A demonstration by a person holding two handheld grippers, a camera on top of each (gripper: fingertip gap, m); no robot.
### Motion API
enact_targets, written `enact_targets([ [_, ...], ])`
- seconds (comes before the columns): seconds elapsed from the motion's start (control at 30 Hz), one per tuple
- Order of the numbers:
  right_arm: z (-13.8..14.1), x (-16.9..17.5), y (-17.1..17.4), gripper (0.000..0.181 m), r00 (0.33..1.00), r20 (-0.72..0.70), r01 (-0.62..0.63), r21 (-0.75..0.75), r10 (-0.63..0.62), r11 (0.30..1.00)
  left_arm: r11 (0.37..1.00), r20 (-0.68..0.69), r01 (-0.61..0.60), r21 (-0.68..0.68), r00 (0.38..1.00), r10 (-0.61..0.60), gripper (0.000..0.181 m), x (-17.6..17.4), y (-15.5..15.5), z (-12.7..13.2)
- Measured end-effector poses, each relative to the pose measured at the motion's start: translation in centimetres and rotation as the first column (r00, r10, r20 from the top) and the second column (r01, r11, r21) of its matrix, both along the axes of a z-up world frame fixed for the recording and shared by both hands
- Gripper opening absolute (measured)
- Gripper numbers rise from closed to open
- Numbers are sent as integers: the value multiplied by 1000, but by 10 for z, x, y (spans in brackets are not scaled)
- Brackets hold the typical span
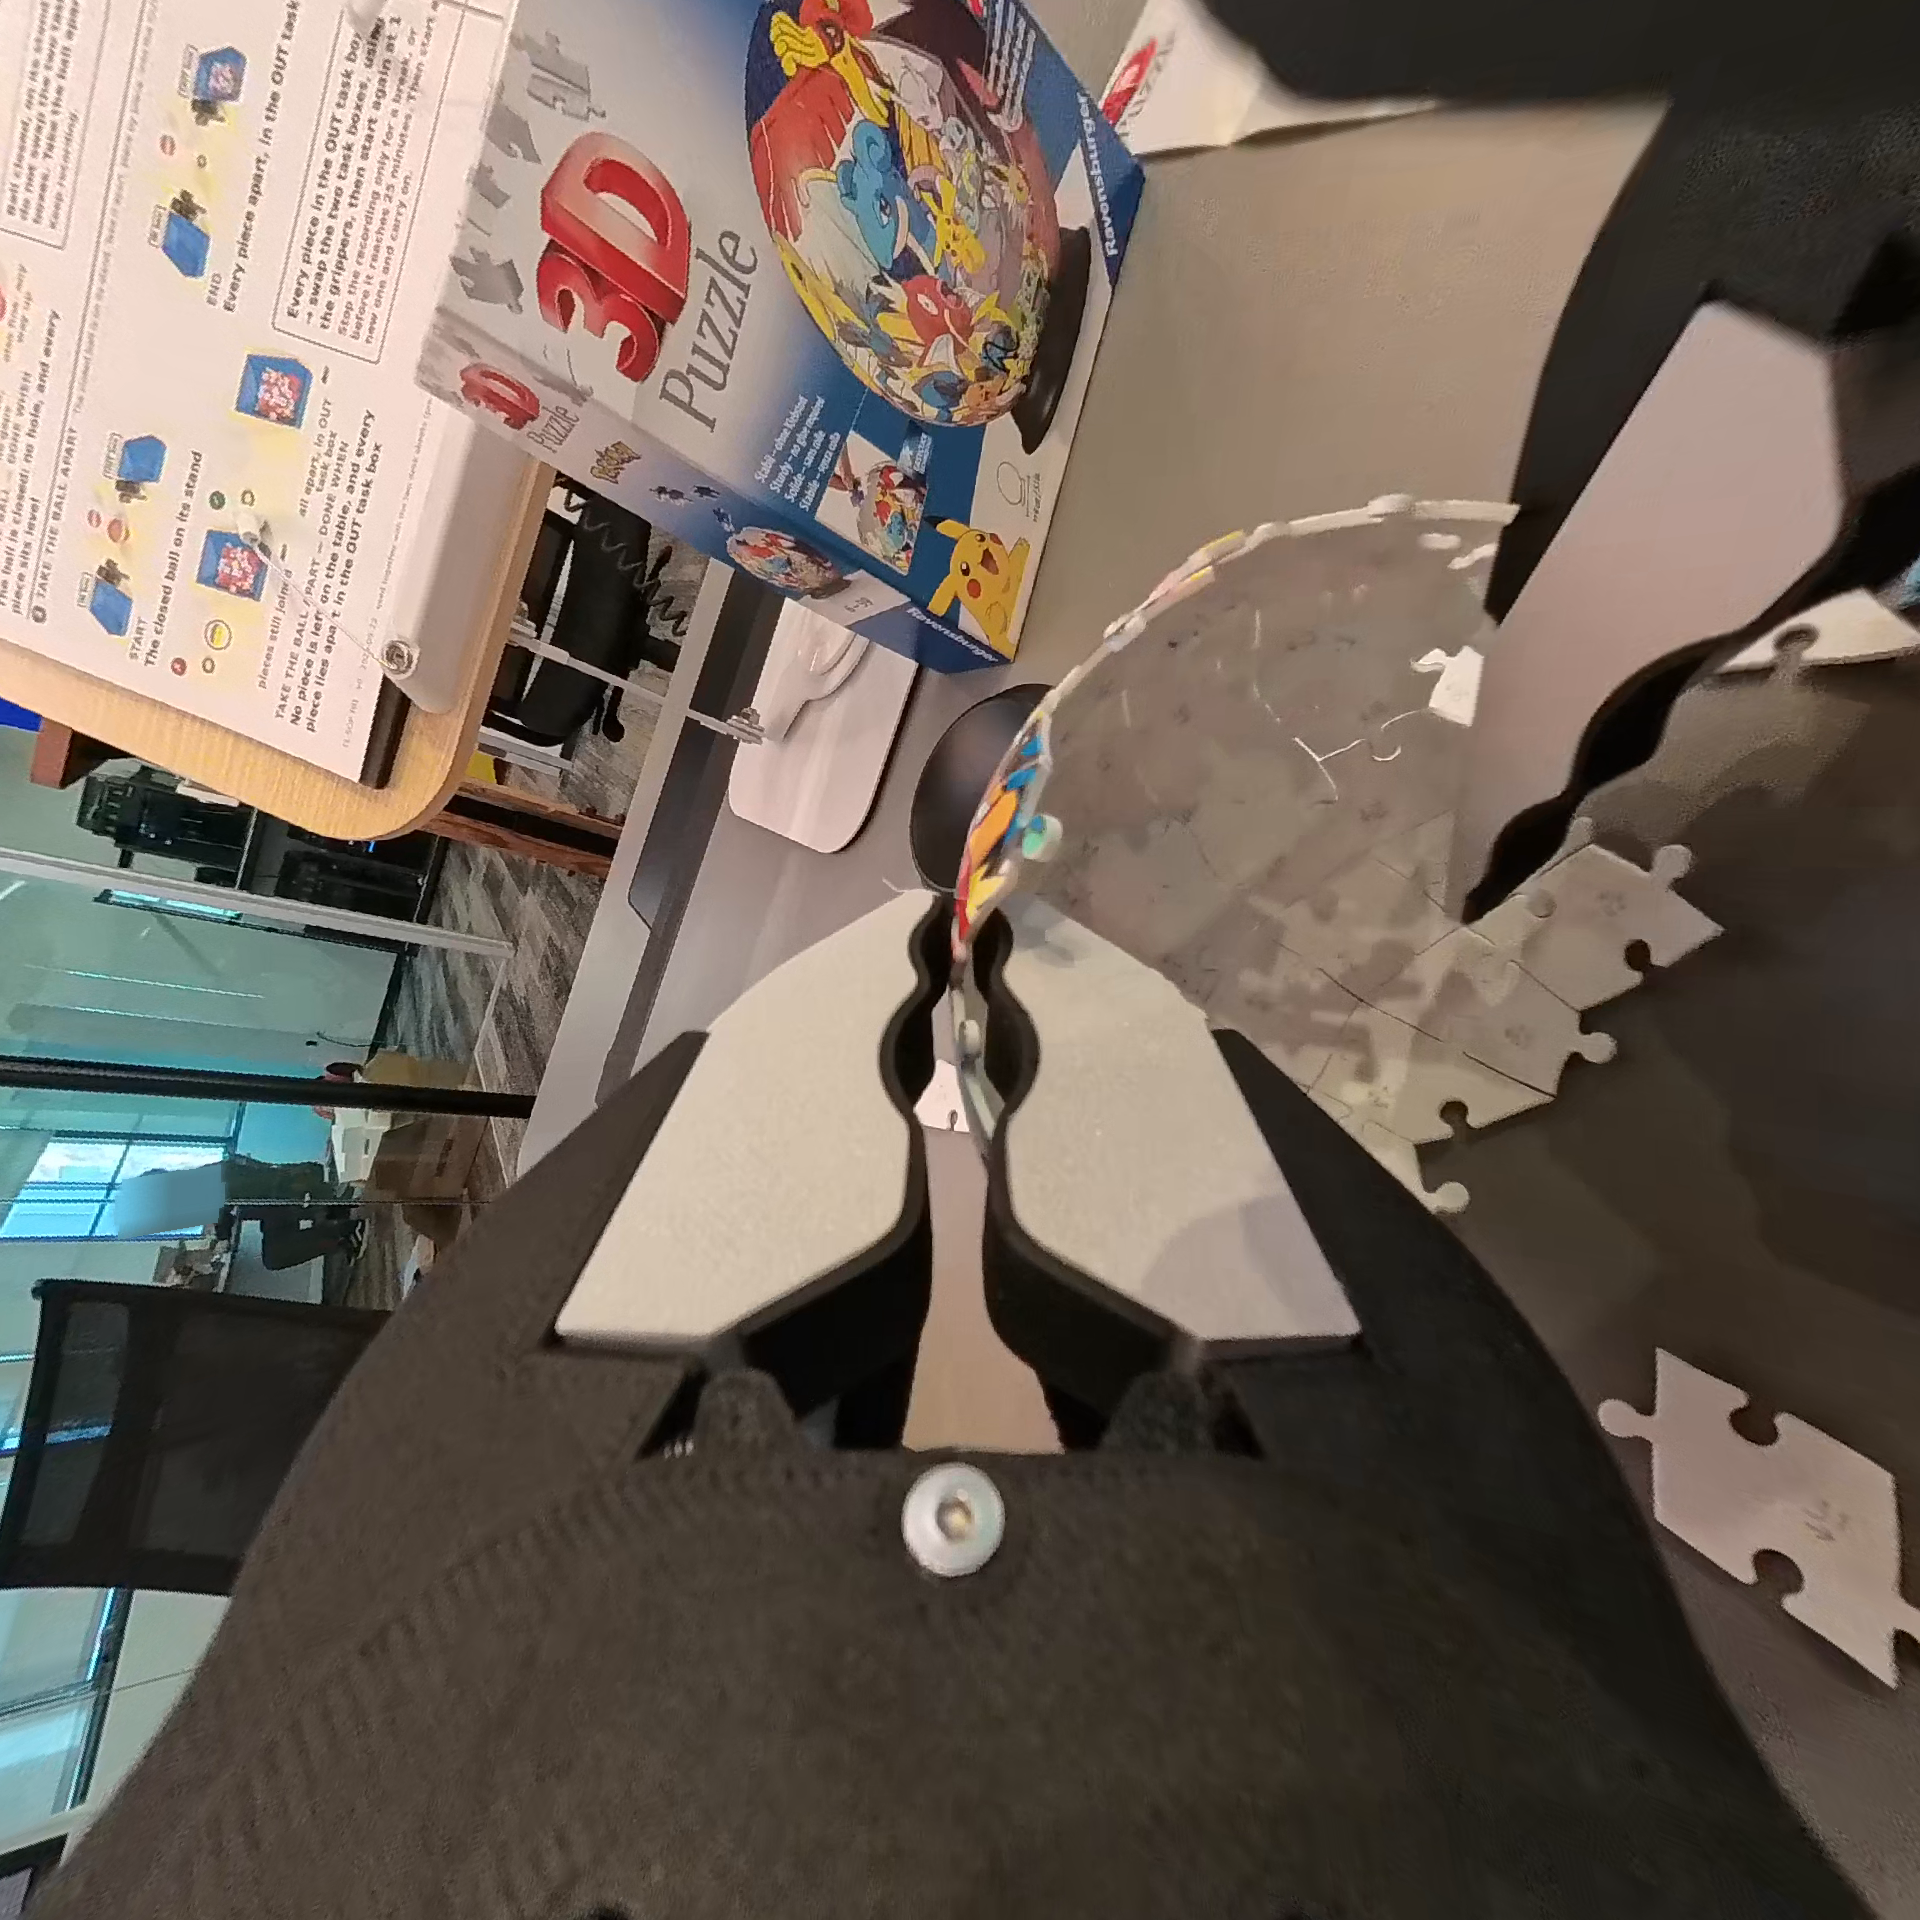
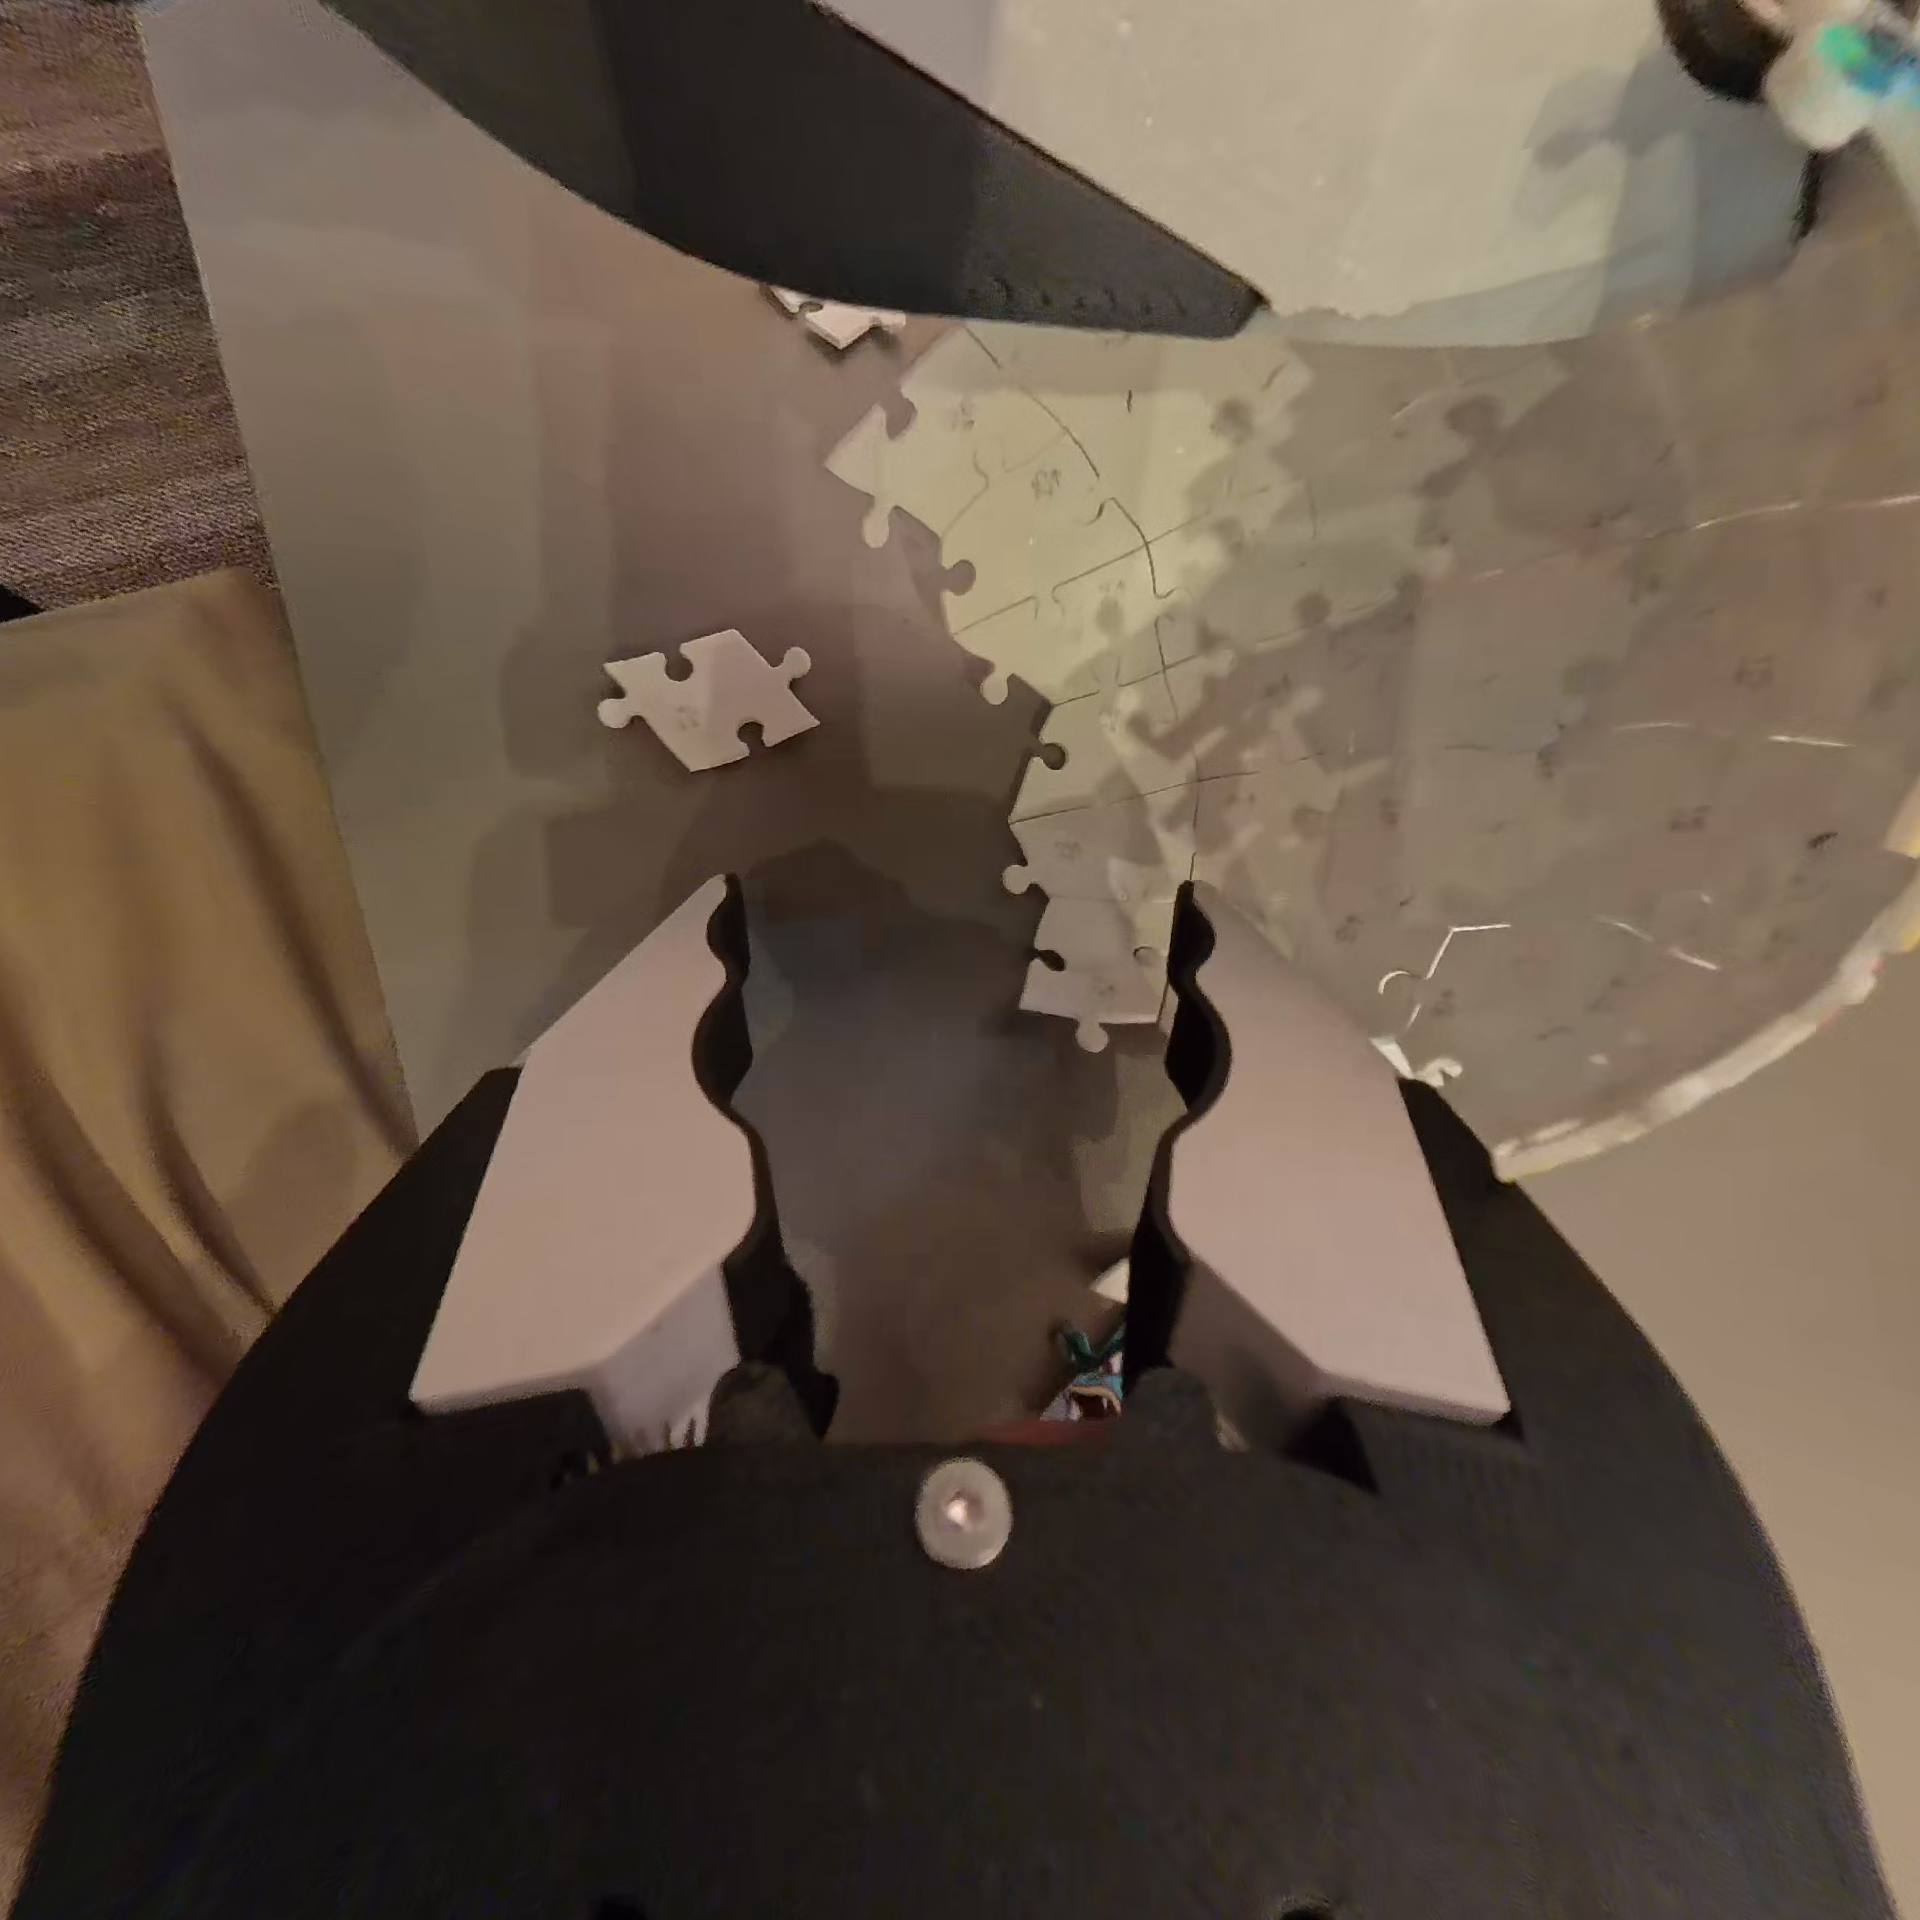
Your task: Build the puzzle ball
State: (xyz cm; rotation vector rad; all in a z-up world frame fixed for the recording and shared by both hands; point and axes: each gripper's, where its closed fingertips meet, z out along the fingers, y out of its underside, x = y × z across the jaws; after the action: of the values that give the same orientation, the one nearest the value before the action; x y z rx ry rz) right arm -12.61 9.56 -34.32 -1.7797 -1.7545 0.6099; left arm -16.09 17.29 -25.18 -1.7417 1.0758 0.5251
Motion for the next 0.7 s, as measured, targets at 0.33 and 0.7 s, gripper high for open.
enact_targets([
  [0.33, 34, 24, -5, 74, 993, -63, 88, -113, -95, 990, 1000, 20, -15, -5, 1000, 15, 4, -4, 0, -1],
  [0.7, 13, 37, 16, 53, 894, -20, 369, -533, -447, 761, 996, 122, -89, -12, 988, 90, 4, -13, 1, -1],
])
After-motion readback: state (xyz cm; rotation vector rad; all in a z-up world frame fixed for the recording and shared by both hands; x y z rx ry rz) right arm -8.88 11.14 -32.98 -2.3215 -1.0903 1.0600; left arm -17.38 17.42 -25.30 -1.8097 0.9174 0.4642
